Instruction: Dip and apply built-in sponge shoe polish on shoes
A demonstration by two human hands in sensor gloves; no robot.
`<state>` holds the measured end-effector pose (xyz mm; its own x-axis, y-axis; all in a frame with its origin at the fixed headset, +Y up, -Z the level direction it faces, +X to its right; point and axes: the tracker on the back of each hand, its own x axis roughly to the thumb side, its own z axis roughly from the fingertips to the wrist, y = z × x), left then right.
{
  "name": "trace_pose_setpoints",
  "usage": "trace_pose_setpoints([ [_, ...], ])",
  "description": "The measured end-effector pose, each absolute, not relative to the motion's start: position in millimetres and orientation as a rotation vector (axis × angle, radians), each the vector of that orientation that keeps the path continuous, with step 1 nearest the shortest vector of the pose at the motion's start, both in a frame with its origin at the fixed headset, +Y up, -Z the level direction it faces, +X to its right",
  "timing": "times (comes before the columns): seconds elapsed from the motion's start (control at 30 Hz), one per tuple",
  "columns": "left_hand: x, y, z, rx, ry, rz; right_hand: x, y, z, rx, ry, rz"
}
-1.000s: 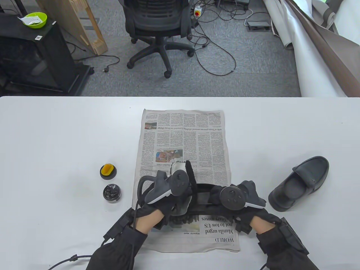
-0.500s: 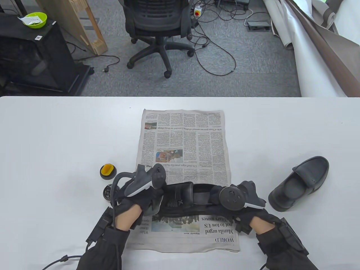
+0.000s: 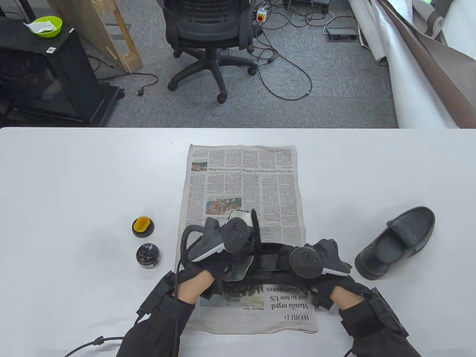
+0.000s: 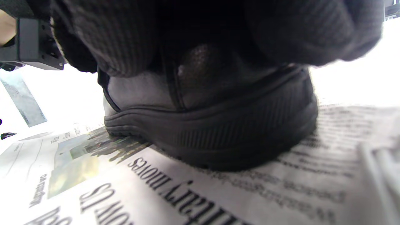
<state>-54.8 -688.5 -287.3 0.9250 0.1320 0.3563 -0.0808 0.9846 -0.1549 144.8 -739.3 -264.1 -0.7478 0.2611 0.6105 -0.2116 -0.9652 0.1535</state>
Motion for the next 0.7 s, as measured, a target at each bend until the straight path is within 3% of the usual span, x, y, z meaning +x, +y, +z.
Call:
trace_pose_setpoints([
  [0.13, -49, -702, -296, -0.262, -0.310, 0.073, 144, -739, -264, 0.968, 0.109, 2.726],
  [0.3, -58, -706, -303, -0.256, -0.367, 0.073, 144, -739, -264, 0.964, 0.109, 2.726],
  [0.7, -99, -716, -317, -0.370, -0.292, 0.000, 143, -740, -264, 0.956, 0.108, 2.727],
])
